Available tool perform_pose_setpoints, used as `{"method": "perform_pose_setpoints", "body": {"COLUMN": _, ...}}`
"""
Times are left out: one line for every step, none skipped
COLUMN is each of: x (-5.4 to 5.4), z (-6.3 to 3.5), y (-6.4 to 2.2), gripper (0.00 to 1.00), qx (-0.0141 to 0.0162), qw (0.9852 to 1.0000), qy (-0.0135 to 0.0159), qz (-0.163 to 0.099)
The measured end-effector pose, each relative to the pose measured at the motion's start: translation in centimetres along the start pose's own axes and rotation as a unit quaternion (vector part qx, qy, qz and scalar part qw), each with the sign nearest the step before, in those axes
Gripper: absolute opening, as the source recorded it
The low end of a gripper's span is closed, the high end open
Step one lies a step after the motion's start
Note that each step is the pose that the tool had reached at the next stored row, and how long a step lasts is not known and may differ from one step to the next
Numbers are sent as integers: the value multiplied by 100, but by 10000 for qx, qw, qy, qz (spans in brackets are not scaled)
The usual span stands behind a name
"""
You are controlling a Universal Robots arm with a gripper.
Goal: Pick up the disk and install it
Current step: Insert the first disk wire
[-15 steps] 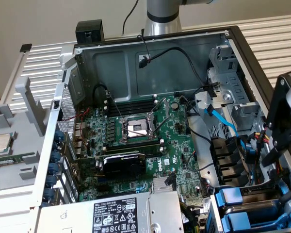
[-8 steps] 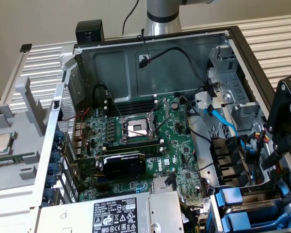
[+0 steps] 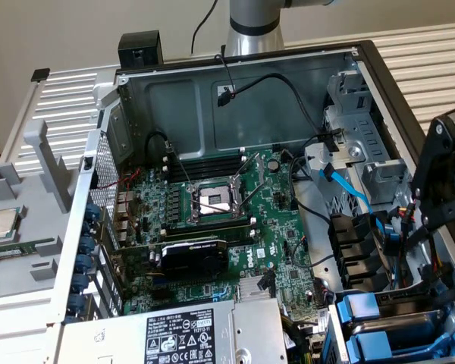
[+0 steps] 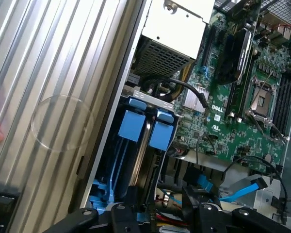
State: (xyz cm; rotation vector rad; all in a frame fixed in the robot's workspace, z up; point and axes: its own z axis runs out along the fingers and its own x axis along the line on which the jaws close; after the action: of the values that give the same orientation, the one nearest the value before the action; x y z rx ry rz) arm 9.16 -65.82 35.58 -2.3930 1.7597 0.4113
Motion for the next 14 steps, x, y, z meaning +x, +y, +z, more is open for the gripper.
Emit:
{"method": "perform_pose_setpoints", "body": {"x": 7, "z": 7, "y": 0, "gripper": 49, "qx": -1, "qw": 10000, "qy": -13, "qz": -17}}
{"method": "perform_pose_setpoints", "body": {"x": 17, "z": 18, "y": 0, "gripper": 49, "qx": -3, "qw": 10000, "qy": -26, "qz": -35}}
{"method": "perform_pose_setpoints", "body": {"x": 25, "z": 26, "y": -1, "gripper": 49, "qx": -5, "qw": 10000, "qy": -37, "qz": -51}}
{"method": "perform_pose_setpoints", "body": {"x": 34, "z": 36, "y": -1, "gripper": 49, "qx": -7, "qw": 10000, "qy": -47, "qz": -66}}
{"method": "perform_pose_setpoints", "body": {"x": 43, "z": 45, "y": -1, "gripper": 49, "qx": -8, "qw": 9999, "qy": -59, "qz": -81}}
{"method": "perform_pose_setpoints", "body": {"x": 52, "z": 51, "y": -5, "gripper": 49, "qx": -6, "qw": 9999, "qy": -75, "qz": -93}}
{"method": "perform_pose_setpoints", "body": {"x": 61, "z": 55, "y": -11, "gripper": 49, "qx": 0, "qw": 9999, "qy": -100, "qz": -102}}
{"method": "perform_pose_setpoints", "body": {"x": 73, "z": 57, "y": -18, "gripper": 49, "qx": 7, "qw": 9999, "qy": -128, "qz": -107}}
{"method": "perform_pose_setpoints", "body": {"x": 89, "z": 59, "y": -25, "gripper": 49, "qx": 13, "qw": 9998, "qy": -158, "qz": -111}}
{"method": "perform_pose_setpoints", "body": {"x": 108, "z": 62, "y": -30, "gripper": 49, "qx": 16, "qw": 9998, "qy": -184, "qz": -113}}
{"method": "perform_pose_setpoints", "body": {"x": 125, "z": 64, "y": -34, "gripper": 49, "qx": 16, "qw": 9997, "qy": -201, "qz": -114}}
{"method": "perform_pose_setpoints", "body": {"x": 141, "z": 69, "y": -38, "gripper": 49, "qx": 13, "qw": 9997, "qy": -219, "qz": -116}}
{"method": "perform_pose_setpoints", "body": {"x": 152, "z": 72, "y": -41, "gripper": 49, "qx": 13, "qw": 9996, "qy": -238, "qz": -119}}
{"method": "perform_pose_setpoints", "body": {"x": 160, "z": 74, "y": -43, "gripper": 49, "qx": 16, "qw": 9996, "qy": -264, "qz": -127}}
